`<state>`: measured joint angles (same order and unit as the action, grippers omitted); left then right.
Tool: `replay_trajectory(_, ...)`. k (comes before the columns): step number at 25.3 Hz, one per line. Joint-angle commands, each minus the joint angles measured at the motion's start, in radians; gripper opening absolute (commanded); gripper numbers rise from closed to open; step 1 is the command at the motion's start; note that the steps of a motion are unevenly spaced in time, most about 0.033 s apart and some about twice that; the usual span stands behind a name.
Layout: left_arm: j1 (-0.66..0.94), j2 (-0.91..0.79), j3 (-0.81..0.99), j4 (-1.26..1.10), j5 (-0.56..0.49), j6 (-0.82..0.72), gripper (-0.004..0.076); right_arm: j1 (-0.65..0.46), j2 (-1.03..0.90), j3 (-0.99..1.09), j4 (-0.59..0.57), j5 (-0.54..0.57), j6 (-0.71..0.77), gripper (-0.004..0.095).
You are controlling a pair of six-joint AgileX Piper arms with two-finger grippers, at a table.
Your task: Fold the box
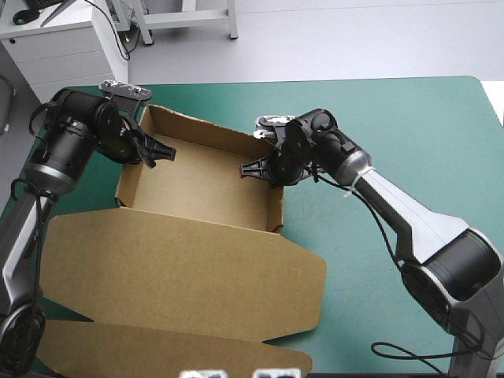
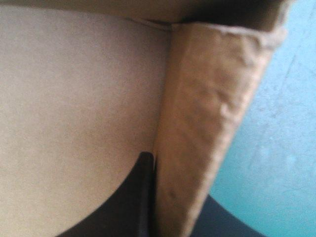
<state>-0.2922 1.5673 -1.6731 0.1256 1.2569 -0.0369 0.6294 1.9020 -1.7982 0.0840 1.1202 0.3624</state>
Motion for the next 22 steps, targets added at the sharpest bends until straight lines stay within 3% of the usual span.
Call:
replay_trajectory(1,-0.016,-0.005,-0.05,-0.156,0.031,0.001,-0.0008,0.013,-0.042,-0.038,-0.016,-0.001,-0.07,-0.0019)
replay_trajectory(9,-0.018,0.145,-0.05,-0.19,0.016,-0.003,-0.0008,-0.149,-0.042,-0.143,0.003,0.058,-0.076,-0.0019)
replay_trajectory(22,-0.018,0.288,-0.05,-0.226,-0.011,0.001,-0.0008,-0.152,0.063,-0.143,0.004,0.002,-0.083,-0.0019)
